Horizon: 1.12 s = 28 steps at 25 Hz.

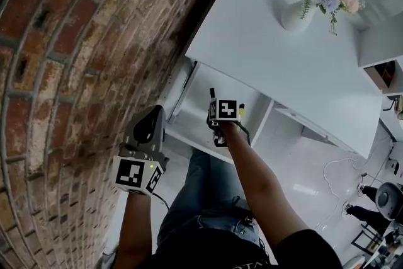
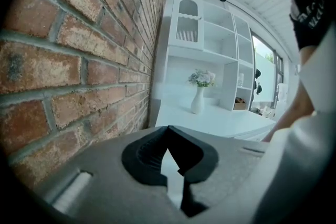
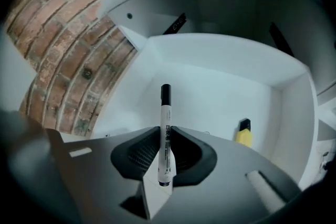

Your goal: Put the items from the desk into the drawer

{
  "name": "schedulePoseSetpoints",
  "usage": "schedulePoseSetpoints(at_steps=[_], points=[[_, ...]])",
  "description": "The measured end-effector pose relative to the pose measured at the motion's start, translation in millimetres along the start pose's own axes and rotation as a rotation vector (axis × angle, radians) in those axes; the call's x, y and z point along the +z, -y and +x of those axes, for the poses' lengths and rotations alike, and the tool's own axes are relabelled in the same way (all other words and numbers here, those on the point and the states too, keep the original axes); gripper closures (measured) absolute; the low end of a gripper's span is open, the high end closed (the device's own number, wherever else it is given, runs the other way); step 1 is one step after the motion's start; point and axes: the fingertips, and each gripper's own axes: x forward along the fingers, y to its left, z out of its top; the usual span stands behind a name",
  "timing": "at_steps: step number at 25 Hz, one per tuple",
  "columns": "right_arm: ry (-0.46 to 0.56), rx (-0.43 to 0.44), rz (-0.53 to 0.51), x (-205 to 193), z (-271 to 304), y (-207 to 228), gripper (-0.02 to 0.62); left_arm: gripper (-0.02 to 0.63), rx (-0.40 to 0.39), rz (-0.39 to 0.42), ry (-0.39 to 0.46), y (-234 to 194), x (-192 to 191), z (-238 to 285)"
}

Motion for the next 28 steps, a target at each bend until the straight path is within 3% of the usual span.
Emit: schedulePoseSetpoints(at_steps=[5,12,24,28], points=[[-0.047,-0.014,0.107,-3,26,11,0.514,0.604,0.006,0.018,-0.014,2,-5,-6],[-0.086,0.094,0.17,-8,31,-1,0.491,0.604,0.043,0.003,-0.02,1,-7,-15],[-0.033,0.196,0.03,8,-53,-29,0.476,0.604,0.039,-0.022,0.045,21,31,-6],[-0.042,0.172,-0.045,6,-80,-24,0.479,0.604,0.038,-0.022,0.08,25,46,-2]])
